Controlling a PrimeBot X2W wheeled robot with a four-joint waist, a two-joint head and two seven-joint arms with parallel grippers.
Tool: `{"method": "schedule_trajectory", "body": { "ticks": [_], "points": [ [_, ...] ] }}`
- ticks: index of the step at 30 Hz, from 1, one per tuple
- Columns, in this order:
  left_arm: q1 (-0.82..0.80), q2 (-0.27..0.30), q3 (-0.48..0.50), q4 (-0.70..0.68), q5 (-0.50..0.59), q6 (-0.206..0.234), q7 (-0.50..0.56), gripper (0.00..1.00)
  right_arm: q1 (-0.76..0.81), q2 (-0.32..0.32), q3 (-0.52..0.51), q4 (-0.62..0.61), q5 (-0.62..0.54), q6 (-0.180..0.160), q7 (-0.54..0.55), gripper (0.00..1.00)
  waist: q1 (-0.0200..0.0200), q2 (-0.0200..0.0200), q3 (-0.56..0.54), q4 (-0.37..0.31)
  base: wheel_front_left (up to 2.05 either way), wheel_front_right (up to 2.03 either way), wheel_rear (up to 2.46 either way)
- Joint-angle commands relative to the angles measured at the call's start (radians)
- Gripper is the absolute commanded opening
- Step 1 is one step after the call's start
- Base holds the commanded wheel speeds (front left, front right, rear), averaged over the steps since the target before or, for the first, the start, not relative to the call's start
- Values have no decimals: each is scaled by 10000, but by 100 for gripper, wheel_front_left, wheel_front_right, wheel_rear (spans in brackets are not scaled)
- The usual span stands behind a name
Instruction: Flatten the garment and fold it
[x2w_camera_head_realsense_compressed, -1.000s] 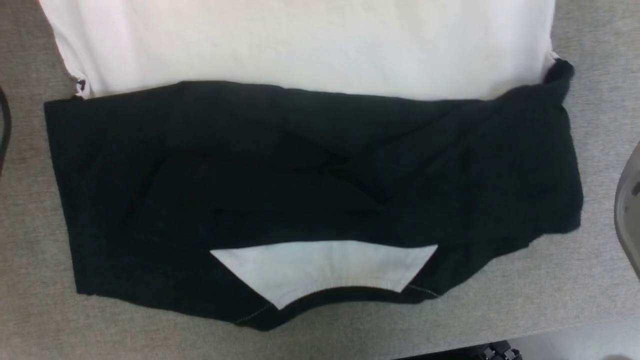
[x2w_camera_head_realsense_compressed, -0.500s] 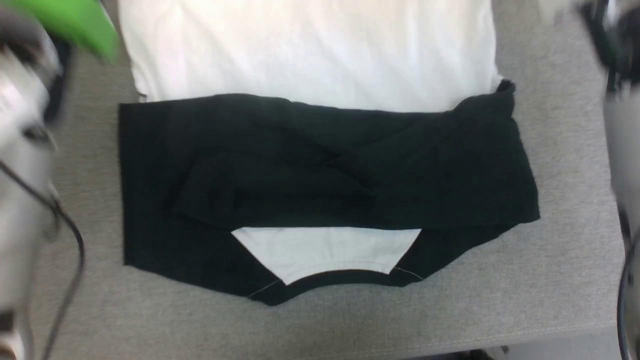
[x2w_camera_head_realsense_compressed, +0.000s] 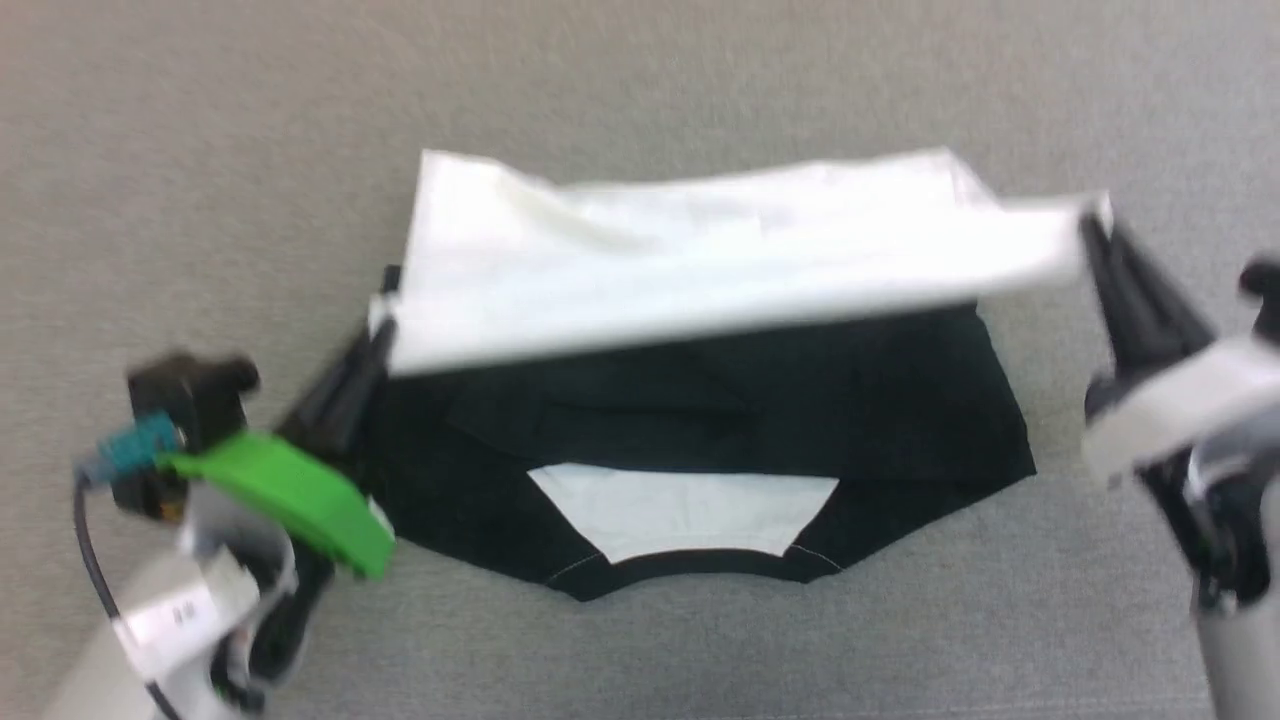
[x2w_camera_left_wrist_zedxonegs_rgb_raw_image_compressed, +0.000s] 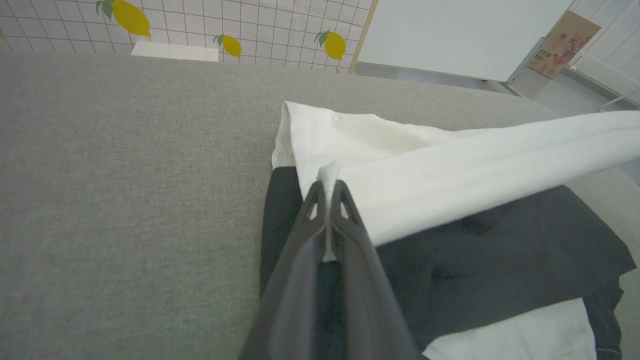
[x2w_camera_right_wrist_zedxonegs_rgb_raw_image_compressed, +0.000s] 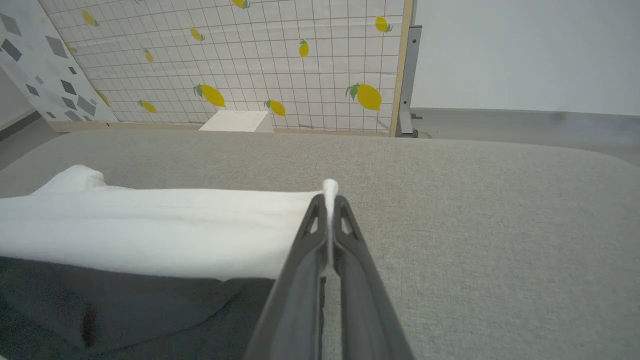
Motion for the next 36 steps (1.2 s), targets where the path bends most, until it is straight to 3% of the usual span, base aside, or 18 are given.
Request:
{"method": "schedule_trajectory", "body": {
  "ticks": [1,9,18,19,20,21,22,28,36],
  "points": [
    [361,37,14,13,-125,-82,-65,0,388,106,-95,-164,-92,-17,104,0,2,-1,-711,398,0,0,0],
    [1594,-212,-428,1367,-493,-419,-330,0,2410,504,-351,170,-1052,-17,946,0,2,-1,-949,550,0,0,0],
    [1354,-805,-957,3304,-300,-702,-905,0,2655,895,-234,1322,-1577,-17,1144,0,2,-1,-877,654,0,0,0],
    [1276,-895,-1016,3547,-287,-745,-993,48,2641,915,-243,1513,-1574,-17,1209,0,2,-1,-881,666,0,0,0],
    [1215,-965,-1062,3742,-272,-766,-1045,100,2630,950,-272,1641,-1562,-17,1256,19,2,-1,-900,675,0,0,0],
    [1149,-1054,-1118,3937,-238,-777,-1116,100,2646,1017,-287,1739,-1536,-17,1353,68,2,-1,-946,685,0,0,0],
    [1118,-1134,-1139,4058,-237,-782,-1185,100,2661,1060,-306,1772,-1515,-17,1413,100,2,-1,-991,689,0,0,0],
    [1142,-1342,-1006,4209,2,-507,-2087,100,2961,1325,-758,1312,-1322,-17,1457,100,2,-1,-1391,739,0,0,0],
    [818,-1601,23,2931,1654,624,-2943,100,3354,2002,-1918,-55,-710,-17,839,100,2,-1,-1742,985,0,0,0]
  ]
}}
